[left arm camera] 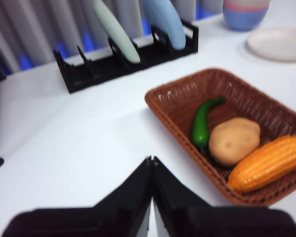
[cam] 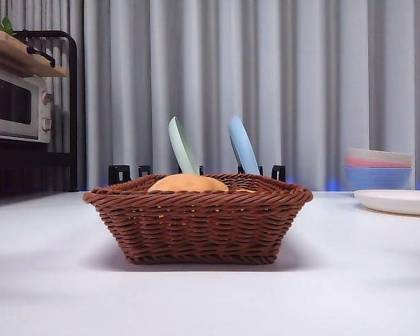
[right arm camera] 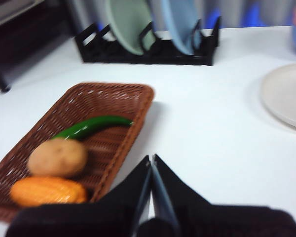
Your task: Pick up the basket,pick up the corn from the table,pick up the potato from the table,pick up the cucumber from the table,put all items into the basket
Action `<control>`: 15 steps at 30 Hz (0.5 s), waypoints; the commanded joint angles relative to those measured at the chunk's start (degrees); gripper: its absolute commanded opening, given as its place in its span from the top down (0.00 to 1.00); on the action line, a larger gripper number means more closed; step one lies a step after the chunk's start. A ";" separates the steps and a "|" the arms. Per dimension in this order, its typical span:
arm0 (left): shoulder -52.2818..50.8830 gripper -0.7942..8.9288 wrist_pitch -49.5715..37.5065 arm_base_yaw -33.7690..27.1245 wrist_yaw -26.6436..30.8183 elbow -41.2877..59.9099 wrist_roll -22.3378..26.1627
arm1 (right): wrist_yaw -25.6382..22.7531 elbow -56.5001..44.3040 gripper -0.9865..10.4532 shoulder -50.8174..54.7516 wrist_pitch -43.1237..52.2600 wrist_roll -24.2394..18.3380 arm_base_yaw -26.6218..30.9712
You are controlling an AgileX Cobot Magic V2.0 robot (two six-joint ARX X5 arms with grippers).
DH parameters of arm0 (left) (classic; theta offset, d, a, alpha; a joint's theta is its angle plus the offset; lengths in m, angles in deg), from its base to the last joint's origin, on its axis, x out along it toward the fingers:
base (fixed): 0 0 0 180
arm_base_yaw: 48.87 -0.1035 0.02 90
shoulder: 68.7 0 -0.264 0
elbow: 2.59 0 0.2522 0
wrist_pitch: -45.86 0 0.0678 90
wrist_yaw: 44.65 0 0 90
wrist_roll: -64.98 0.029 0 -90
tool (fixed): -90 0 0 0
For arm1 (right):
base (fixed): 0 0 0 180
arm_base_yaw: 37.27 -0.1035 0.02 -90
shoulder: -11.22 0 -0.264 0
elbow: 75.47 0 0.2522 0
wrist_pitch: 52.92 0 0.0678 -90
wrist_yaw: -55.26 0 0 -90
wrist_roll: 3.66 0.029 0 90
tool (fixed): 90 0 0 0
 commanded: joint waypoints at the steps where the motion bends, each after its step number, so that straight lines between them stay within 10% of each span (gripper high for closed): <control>1: 0.42 0.92 0.11 -0.11 0.04 0.37 -0.57 | -1.49 -0.33 0.91 0.17 0.42 2.36 0.07; 15: -0.28 0.92 0.79 -0.57 0.55 0.37 0.59 | -1.49 -0.33 0.91 0.15 0.42 2.36 0.07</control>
